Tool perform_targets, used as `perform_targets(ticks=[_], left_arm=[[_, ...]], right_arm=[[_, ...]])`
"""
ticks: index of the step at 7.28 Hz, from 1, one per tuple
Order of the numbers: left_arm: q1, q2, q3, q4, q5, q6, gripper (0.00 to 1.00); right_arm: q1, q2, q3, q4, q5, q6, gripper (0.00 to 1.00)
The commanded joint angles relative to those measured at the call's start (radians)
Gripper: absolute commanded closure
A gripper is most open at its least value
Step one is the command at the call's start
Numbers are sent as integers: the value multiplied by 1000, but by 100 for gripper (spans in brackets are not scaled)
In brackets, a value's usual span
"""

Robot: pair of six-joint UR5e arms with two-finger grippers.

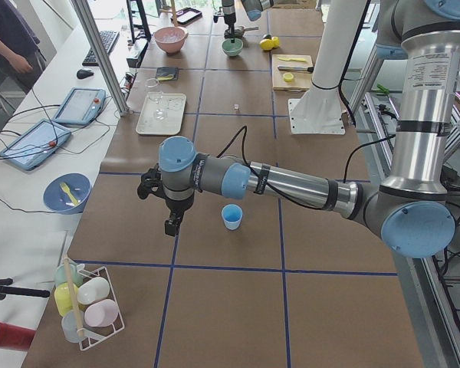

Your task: Pour ice into bowl

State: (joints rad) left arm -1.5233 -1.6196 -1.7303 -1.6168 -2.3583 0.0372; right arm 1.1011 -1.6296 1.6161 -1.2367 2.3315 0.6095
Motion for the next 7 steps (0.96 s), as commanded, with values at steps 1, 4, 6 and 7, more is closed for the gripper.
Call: perform_targets(ticks=[1,4,6,7], left_arm=[[-2,1,1,-2,1,0,0],[0,3,9,-2,2,1,0],[0,3,14,-2,4,0,0],[-2,3,15,-2,5,0,0]], right_arm=[[45,2,-5,16,26,-7,0],[130,1,66,16,11,-54,0],[241,2,70,0,-17,-227,0],[284,4,71,-56,-15,-316,0]])
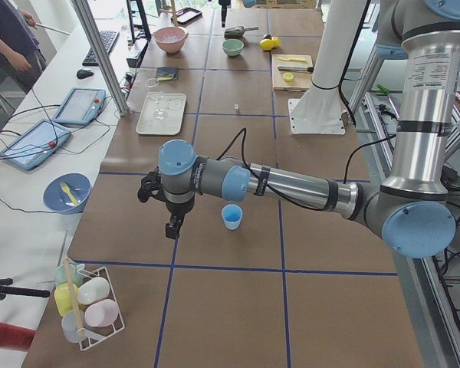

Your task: Pour ice into bowl

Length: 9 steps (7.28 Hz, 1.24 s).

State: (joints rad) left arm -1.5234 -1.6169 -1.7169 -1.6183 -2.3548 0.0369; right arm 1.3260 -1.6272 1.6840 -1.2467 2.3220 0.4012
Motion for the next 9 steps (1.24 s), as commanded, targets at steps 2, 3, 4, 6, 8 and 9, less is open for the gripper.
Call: perform_targets(ticks=[2,3,4,6,8,9], left_arm=[[-1,2,0,2,2,0,0],[-3,2,0,5,2,0,0],[-7,3,0,6,2,1,0],[-7,14,5,6,2,0,0],[-20,18,48,8,-1,1,0],[-38,22,51,11,-1,-2,0]], right_arm=[[168,6,22,-211,-6,-345,0],[208,6,35,-280,-6,-439,0],[251,4,66,-394,11,-517,0],[307,-3,109,-551,37,-582,0],[318,-8,99,-542,43,-573,0],[317,-2,99,-533,37,-565,0]])
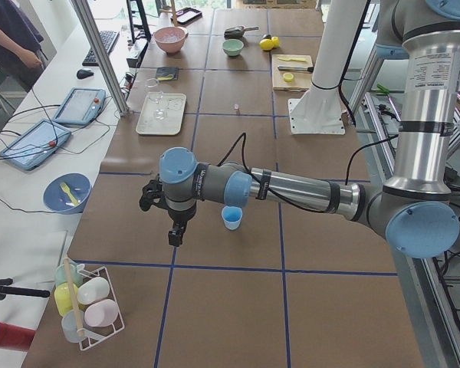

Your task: Pour ice into bowl

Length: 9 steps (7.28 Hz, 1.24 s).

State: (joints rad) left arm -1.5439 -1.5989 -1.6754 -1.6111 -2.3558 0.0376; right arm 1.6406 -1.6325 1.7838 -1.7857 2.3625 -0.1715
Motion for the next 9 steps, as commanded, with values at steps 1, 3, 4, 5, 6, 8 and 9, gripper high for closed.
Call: perform_targets(ticks=[1,3,4,5,6,8,9], left_arm=[[-37,16,13,8,1,-13,0],[-51,10,13,114,-10,-43,0],[-51,22,16,109,-7,-74,0],[-51,19,37,102,-7,-68,0],[-50,19,54,59,-5,-70,0],[-50,19,80,14,-5,-67,0],[-50,19,83,11,-5,-64,0]], right_arm=[[2,-3,-20,12,0,6,0],[1,11,-20,26,1,10,0],[2,11,-21,26,1,24,0],[2,10,-23,26,1,29,0],[2,6,-23,25,1,29,0],[2,2,-23,26,1,29,0],[2,2,-23,26,1,29,0]])
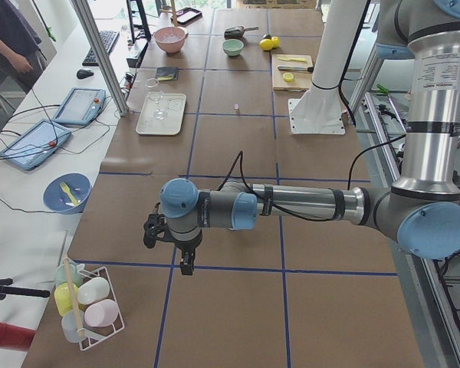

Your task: Pour ice into bowl

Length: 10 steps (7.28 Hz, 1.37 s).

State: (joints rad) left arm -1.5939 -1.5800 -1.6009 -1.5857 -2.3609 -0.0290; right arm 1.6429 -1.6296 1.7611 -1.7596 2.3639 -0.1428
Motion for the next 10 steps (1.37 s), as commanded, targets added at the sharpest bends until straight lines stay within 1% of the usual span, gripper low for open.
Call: perform_targets(ticks=[1,3,5,10], left_arm=[[0,0,12,-16,0,4,0],[0,0,10,-17,0,4,0],[0,-1,10,-17,0,4,0],[0,-2,7,-17,0,4,0]], right_arm=[[0,-1,1,-1,0,0,0],[0,-6,-2,0,-2,-1,0],[0,-1,-43,2,-5,-3,0],[0,8,-45,2,-5,-3,0]])
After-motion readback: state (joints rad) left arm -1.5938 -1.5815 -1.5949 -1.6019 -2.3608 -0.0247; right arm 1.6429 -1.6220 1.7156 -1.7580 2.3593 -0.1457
